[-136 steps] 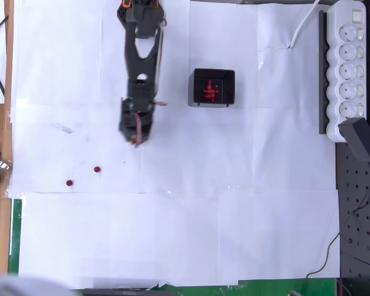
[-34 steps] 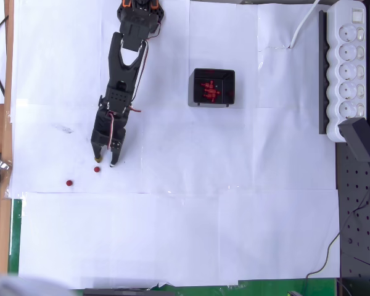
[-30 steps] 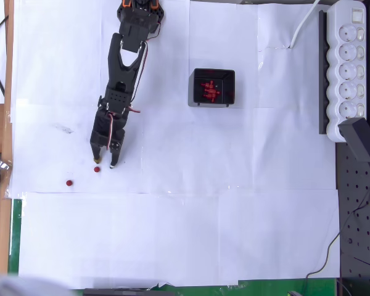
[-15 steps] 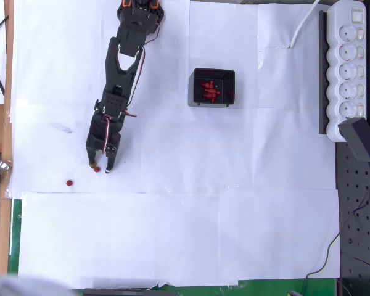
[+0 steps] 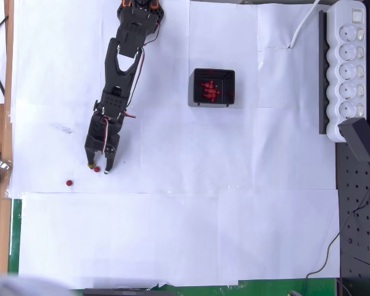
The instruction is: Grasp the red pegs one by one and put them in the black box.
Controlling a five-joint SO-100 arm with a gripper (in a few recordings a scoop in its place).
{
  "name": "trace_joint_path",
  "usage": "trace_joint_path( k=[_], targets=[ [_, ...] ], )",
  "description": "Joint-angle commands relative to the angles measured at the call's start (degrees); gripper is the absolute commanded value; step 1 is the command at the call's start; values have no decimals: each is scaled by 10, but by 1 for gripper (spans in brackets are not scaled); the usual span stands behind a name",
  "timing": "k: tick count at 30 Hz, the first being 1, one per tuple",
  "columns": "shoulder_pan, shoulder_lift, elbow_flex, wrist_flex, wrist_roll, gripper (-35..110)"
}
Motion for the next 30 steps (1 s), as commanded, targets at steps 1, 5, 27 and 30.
trace_joint_path(
  k=[1,5,27,30],
  targets=[
    [14,8,17,5,-4,15],
    [14,12,24,5,-4,15],
    [9,-33,48,143,-27,0],
    [2,-88,119,352,-54,0]
  ],
)
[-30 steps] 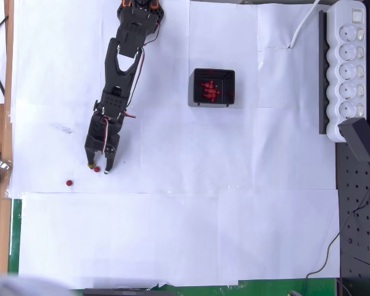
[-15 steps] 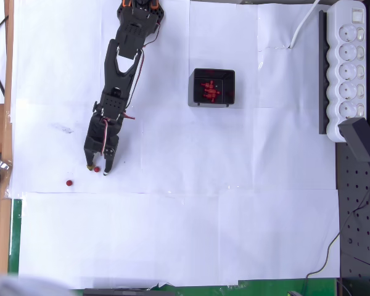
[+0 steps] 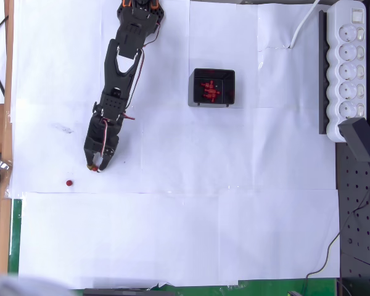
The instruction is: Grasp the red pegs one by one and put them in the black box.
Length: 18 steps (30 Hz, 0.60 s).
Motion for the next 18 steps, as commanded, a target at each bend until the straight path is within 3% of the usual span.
trace_joint_path(
  k=[1,7,10,18],
  targets=[
    [-3,-86,71,281,-28,0],
    [-98,-256,178,686,-65,0],
    [-211,-338,226,856,-111,0],
    [-492,-477,113,811,-284,0]
  ],
)
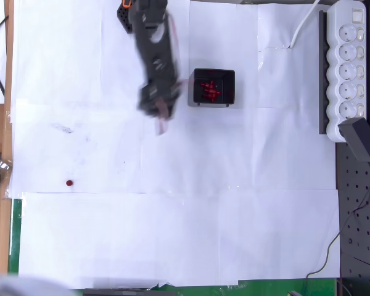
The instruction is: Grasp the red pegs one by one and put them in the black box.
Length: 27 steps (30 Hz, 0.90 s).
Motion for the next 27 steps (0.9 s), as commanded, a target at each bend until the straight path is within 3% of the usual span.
trace_joint_path(
  k=[1,11,21,27],
  targets=[
    [-100,-57,-40,-51,-60,0],
    [-179,32,-211,-219,-108,0],
    [-179,66,-228,-216,-111,12],
    [-145,1,-154,-163,-112,15]
  ],
)
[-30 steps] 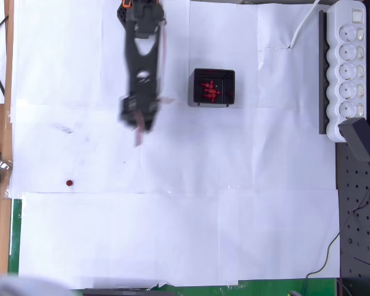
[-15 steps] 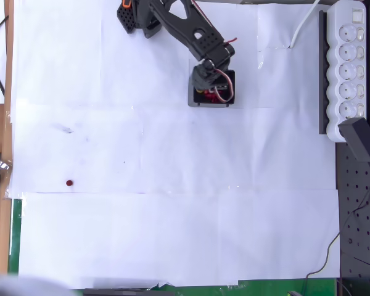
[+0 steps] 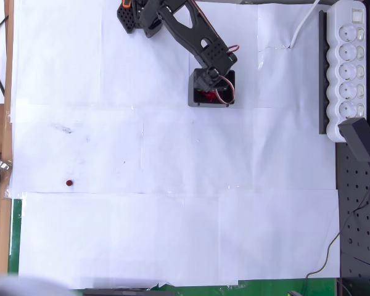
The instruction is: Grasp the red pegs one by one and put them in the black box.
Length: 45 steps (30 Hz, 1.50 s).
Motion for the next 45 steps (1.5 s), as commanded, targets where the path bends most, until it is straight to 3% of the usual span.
trace_joint_path(
  k=[1,4,8,15,20,24,31,45],
  targets=[
    [38,-79,90,36,-4,15],
    [108,-122,132,35,4,15],
    [234,-142,108,-10,85,15],
    [468,-61,-78,-303,262,15],
    [574,52,-104,-470,323,15],
    [617,166,-59,-562,342,15],
    [651,318,64,-607,336,15],
    [654,503,296,-624,342,15]
  ],
)
